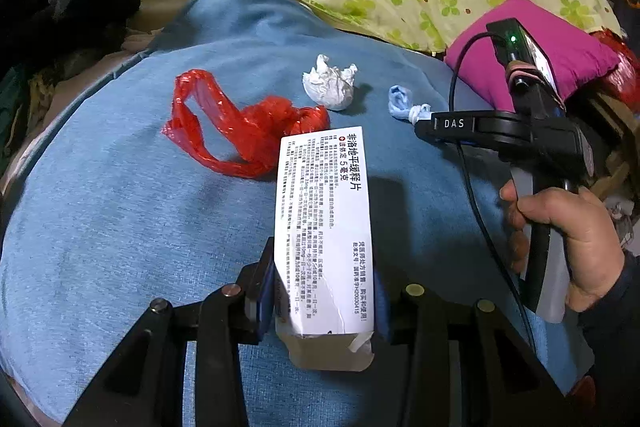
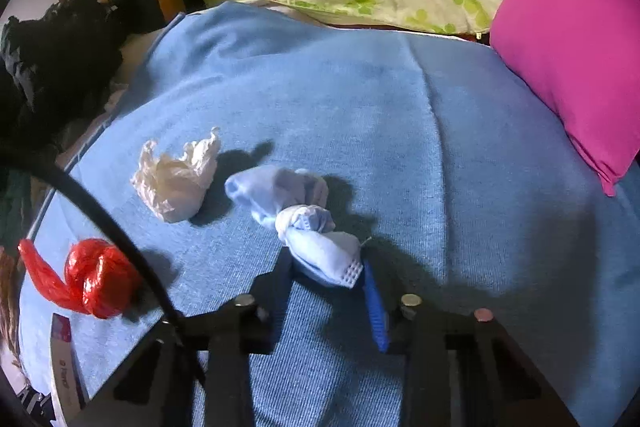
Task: Collect trash
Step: 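Grasp the blue-and-white cloth bundle with the right tool while the left tool holds the white box, then carry the white box and cloth bundle in both tools over the red basket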
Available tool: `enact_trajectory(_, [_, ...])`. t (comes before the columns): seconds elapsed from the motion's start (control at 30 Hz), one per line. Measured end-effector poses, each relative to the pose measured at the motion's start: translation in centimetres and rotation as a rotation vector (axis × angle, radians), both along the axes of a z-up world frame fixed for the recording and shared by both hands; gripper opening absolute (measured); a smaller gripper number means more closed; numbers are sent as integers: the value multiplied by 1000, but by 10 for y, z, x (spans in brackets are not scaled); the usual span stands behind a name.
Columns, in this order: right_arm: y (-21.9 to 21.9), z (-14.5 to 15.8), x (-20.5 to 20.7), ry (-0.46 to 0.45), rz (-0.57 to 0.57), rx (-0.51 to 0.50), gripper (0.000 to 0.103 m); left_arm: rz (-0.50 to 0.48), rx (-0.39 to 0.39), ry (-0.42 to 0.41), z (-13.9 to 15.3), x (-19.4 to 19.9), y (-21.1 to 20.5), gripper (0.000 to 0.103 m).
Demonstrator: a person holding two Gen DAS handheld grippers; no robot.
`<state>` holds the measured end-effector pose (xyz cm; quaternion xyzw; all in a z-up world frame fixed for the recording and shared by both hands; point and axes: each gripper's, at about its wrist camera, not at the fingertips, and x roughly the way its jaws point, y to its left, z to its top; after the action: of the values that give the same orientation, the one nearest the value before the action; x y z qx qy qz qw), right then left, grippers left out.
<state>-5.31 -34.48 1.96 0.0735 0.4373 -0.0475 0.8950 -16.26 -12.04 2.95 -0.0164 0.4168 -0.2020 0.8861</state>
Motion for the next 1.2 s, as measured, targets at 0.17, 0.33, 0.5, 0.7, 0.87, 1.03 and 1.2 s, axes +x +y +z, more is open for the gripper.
enact_trajectory(0.17, [7, 7, -19, -23, 22, 18, 30, -11, 2, -8, 1, -2, -2, 42])
enact_trajectory(0.33, [13, 16, -43, -46, 30, 40, 30, -12, 4, -14, 1, -2, -2, 42])
enact_trajectory(0.5, [20, 17, -67, -53, 34, 56, 30, -20, 4, -20, 2, -3, -2, 42])
enact_trajectory(0.7, [20, 20, -85, -71, 19, 72, 30, -27, 9, -25, 2, -4, -3, 42])
enact_trajectory(0.87, [20, 24, -100, -89, 2, 87, 30, -33, 18, -35, 3, -4, -5, 42])
enact_trajectory(1.03, [18, 31, -119, -103, -24, 102, 30, -49, 33, -42, 3, -6, -8, 42])
enact_trajectory(1.2, [18, 42, -142, -115, -37, 99, 30, -68, 59, -68, 5, -11, -12, 42])
